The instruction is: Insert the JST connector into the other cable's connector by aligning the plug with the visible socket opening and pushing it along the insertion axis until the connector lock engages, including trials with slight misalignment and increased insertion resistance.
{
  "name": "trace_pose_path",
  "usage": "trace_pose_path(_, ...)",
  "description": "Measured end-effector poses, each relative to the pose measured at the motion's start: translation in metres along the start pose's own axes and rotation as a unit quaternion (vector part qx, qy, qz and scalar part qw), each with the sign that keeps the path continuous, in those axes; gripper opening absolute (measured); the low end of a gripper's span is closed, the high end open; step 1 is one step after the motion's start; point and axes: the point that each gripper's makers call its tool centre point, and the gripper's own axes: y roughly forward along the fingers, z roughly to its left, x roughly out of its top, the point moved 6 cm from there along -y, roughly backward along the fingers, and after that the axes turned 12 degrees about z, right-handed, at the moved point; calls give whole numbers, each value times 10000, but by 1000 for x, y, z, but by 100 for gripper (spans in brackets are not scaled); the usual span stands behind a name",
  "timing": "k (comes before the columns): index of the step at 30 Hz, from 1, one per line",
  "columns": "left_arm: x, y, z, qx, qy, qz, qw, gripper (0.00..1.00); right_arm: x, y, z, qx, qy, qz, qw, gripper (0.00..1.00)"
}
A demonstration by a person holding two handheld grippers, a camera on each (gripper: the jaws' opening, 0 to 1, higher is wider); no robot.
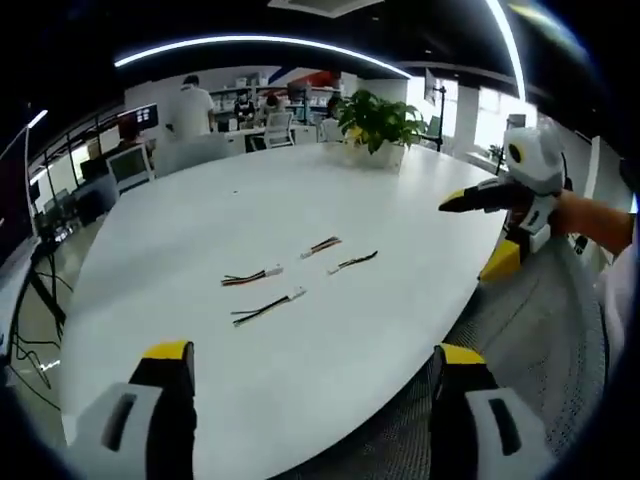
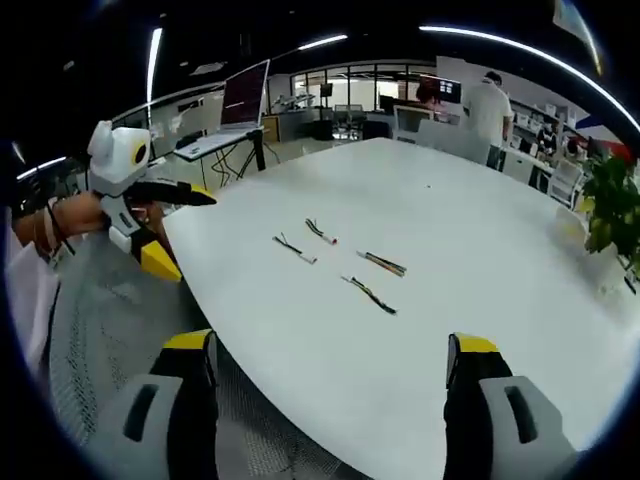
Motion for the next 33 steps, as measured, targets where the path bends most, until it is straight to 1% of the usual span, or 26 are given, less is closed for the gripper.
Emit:
trace_pose_path(7,0,0,0,-10,-12,-18,10000,98,1,0,0,-26,-28,-12,10000,97)
trace_pose_path(12,-1,0,-1,-31,21,25,10000,98,1,0,0,-32,6,-30,10000,100)
trace_pose_path(14,-1,1,-1,-24,46,49,10000,98,1,0,-2,-94,-14,-15,10000,100)
trace_pose_path(19,-1,1,-1,-25,27,57,10000,98,1,0,-1,-101,-43,8,9999,100)
trace_pose_path(25,-1,1,-1,-34,8,43,10000,98,1,-1,-1,-51,13,-43,10000,100)
trace_pose_path(33,-2,1,-1,-55,2,60,10000,98,1,0,1,-9,-18,-11,10000,100)
